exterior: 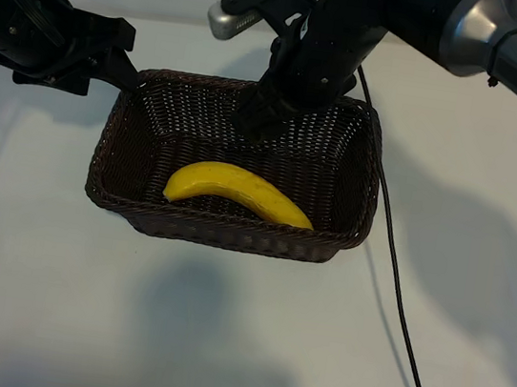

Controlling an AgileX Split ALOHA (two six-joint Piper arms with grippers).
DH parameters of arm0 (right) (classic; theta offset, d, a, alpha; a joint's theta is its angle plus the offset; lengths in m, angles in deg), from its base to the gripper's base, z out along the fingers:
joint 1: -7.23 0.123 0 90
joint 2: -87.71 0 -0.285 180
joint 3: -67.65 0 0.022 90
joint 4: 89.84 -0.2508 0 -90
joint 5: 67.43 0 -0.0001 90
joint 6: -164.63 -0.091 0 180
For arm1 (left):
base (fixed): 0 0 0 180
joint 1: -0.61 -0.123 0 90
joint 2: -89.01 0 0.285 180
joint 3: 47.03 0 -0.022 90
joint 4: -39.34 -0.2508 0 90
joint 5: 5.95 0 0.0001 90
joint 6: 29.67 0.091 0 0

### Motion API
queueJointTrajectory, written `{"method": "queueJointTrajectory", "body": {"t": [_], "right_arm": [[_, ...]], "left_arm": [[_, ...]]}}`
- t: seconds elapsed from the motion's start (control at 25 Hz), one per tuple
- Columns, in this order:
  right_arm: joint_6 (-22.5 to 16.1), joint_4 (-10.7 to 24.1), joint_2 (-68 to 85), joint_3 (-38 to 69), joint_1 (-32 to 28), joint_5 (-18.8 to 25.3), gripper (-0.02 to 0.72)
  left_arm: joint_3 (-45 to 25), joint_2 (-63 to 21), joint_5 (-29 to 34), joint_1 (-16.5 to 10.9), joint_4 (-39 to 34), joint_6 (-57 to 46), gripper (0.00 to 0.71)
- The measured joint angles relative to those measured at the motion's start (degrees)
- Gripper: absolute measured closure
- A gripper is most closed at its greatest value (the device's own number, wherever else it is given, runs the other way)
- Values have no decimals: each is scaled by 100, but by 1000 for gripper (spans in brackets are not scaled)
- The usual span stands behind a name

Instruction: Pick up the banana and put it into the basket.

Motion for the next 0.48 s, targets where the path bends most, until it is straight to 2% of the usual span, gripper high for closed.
{"method": "queueJointTrajectory", "body": {"t": [0.2, 0.48], "right_arm": [[-580, 290, 25, -92, -127, 350, 41], [-699, 415, 393, -267, -348, 1015, 53]], "left_arm": [[0, 0, 0, 0, -5, 14, 119], [0, 0, 0, 0, -5, 124, 120]]}}
